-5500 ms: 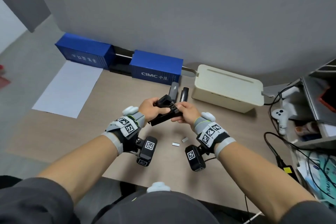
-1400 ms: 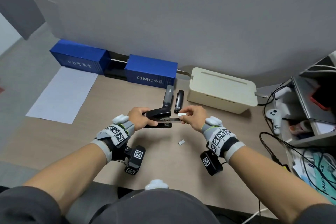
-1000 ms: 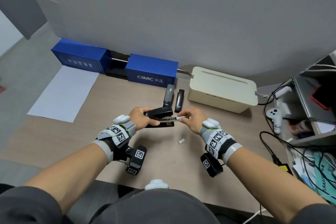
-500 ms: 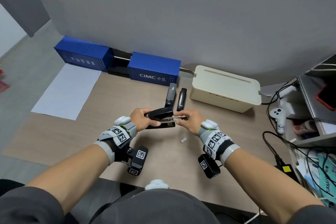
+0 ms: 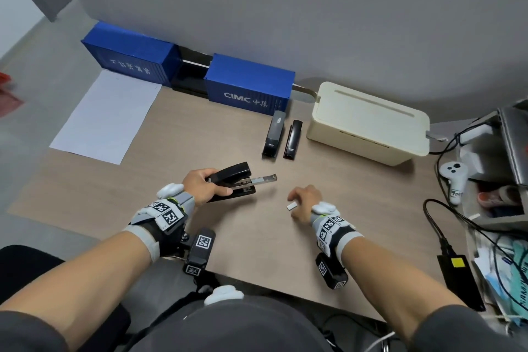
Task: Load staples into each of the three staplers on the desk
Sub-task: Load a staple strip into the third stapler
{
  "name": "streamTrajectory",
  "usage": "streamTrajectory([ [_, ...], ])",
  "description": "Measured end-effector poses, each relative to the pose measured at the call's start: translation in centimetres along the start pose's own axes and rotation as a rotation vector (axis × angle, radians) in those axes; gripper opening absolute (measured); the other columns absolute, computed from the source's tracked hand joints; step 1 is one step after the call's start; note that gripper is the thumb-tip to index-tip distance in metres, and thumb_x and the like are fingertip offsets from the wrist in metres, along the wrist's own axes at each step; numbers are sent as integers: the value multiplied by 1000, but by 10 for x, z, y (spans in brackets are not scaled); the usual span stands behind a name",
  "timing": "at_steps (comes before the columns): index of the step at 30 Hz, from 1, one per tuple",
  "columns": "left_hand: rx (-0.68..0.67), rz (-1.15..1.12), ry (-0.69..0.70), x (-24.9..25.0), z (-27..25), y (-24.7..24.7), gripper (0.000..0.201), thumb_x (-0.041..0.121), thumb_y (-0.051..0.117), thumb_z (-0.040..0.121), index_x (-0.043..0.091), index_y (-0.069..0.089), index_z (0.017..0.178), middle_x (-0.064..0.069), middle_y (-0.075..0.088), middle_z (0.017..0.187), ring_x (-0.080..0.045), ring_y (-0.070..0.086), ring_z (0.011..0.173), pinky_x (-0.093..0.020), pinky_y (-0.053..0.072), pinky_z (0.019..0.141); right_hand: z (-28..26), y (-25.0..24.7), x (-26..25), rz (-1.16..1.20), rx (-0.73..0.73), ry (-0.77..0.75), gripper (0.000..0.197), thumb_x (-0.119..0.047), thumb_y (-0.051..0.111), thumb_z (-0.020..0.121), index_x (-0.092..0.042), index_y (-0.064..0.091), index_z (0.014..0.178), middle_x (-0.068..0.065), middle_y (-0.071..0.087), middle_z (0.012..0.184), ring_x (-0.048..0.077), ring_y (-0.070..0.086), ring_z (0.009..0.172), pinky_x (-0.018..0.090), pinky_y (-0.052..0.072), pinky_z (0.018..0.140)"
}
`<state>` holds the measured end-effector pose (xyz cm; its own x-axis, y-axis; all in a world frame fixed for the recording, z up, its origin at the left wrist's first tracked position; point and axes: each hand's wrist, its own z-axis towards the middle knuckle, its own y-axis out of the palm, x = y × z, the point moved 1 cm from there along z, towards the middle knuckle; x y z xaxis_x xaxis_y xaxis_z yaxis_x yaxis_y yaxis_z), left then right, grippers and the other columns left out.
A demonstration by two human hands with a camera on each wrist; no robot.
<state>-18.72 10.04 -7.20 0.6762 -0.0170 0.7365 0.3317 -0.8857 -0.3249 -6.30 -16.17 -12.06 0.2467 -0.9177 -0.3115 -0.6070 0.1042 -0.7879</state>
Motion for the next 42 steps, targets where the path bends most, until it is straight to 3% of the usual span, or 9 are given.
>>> streamTrajectory([
  [5, 15, 9, -28, -10, -5, -6, 33, 7, 88, 61, 25, 76, 85, 5, 67, 72, -16, 59, 72, -24, 44, 67, 8, 0, -2, 9, -15, -55, 14, -19, 70, 71, -30, 64, 78, -2, 48, 95, 19, 53, 91, 23, 38, 71],
  [10, 10, 31, -27, -7, -5, -6, 29, 6, 87, 61, 24, 75, 80, 2, 64, 71, -17, 57, 71, -24, 44, 66, 9, -8, -3, 168, -12, -4, 10, -19, 70, 73, -25, 65, 79, -8, 62, 80, 16, 62, 78, 25, 48, 68],
  [12, 2, 41, -14, -3, -3, -6, 28, 7, 88, 59, 24, 75, 78, 3, 65, 70, -18, 57, 71, -25, 44, 67, 8, -17, -6, 248, 21, -12, 10, -18, 71, 74, -25, 65, 78, -12, 62, 70, 13, 60, 71, 22, 46, 63],
  [15, -8, 85, 17, 4, 0, -5, 29, 16, 89, 53, 33, 77, 74, 4, 68, 71, -18, 60, 73, -27, 46, 72, 10, -35, -14, 338, 91, -83, 13, -16, 75, 74, -23, 70, 83, -7, 65, 74, 11, 58, 69, 20, 44, 66],
  [18, -30, 107, 67, 12, 3, 0, 37, 13, 89, 57, 46, 74, 68, 7, 70, 71, -16, 62, 73, -27, 48, 75, 9, -54, -20, 415, 131, -139, 16, -14, 77, 75, -18, 73, 90, -3, 67, 77, 8, 57, 68, 12, 43, 67],
  [21, -43, 117, 100, 22, 3, 6, 36, 11, 89, 59, 43, 75, 66, 12, 70, 68, -15, 63, 73, -27, 50, 76, 5, -67, -26, 396, 156, -206, 17, -13, 75, 78, -15, 74, 95, -3, 66, 82, 7, 56, 70, 0, 38, 62],
  [26, -78, 131, 123, 35, 2, 15, 31, 14, 89, 58, 32, 76, 79, 3, 71, 76, -18, 64, 77, -28, 51, 79, 0, -71, -31, 272, 210, -259, 17, -17, 75, 77, -18, 75, 94, -3, 59, 86, 7, 52, 71, 2, 36, 62],
  [33, -95, 142, 140, 40, 3, 23, 32, 17, 90, 55, 34, 76, 79, 6, 72, 74, -19, 66, 78, -30, 52, 81, -1, -74, -28, 179, 207, -265, 18, -19, 72, 79, -20, 74, 96, 1, 60, 91, 12, 53, 77, 18, 36, 72],
  [42, -94, 115, 136, 39, 0, 25, 35, 13, 89, 58, 38, 75, 78, 9, 72, 75, -18, 67, 81, -32, 53, 87, -6, -73, -29, 203, 193, -290, 17, -18, 74, 77, -19, 75, 94, -3, 57, 87, 13, 54, 77, 20, 40, 72],
])
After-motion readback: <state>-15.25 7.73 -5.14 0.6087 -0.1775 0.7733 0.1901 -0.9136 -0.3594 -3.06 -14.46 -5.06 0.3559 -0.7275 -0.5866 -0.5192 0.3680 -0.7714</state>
